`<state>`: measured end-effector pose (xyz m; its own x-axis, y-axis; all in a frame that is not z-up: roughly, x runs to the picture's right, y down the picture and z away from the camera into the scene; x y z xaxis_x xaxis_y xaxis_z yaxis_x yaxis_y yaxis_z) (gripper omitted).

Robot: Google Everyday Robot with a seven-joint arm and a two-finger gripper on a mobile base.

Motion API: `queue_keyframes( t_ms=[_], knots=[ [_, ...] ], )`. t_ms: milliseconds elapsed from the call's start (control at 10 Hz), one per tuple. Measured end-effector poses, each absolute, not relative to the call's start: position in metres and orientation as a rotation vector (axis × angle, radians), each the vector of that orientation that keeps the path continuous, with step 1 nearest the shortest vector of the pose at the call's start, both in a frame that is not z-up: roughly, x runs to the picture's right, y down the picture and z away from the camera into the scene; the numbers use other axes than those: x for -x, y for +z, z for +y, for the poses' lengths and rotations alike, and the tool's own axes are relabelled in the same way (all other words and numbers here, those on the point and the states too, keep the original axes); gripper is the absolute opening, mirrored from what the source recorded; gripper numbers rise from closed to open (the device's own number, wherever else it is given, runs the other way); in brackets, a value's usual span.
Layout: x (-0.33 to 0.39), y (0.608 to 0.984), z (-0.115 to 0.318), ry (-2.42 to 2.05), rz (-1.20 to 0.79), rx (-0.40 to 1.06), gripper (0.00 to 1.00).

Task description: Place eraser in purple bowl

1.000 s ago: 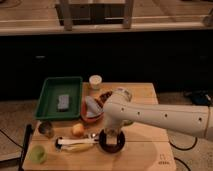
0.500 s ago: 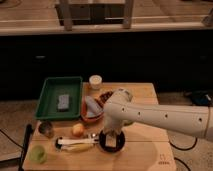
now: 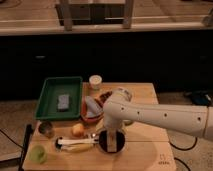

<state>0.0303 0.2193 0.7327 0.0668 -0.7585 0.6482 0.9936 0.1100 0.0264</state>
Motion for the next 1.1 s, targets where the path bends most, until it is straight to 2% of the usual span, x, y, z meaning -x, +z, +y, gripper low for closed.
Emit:
queue_keyframes(
  t_ms=[1100],
  knots=[
    [-0.0305,0.7320,0.2138,-1.407,-0.607,0.505,0.80]
  ],
)
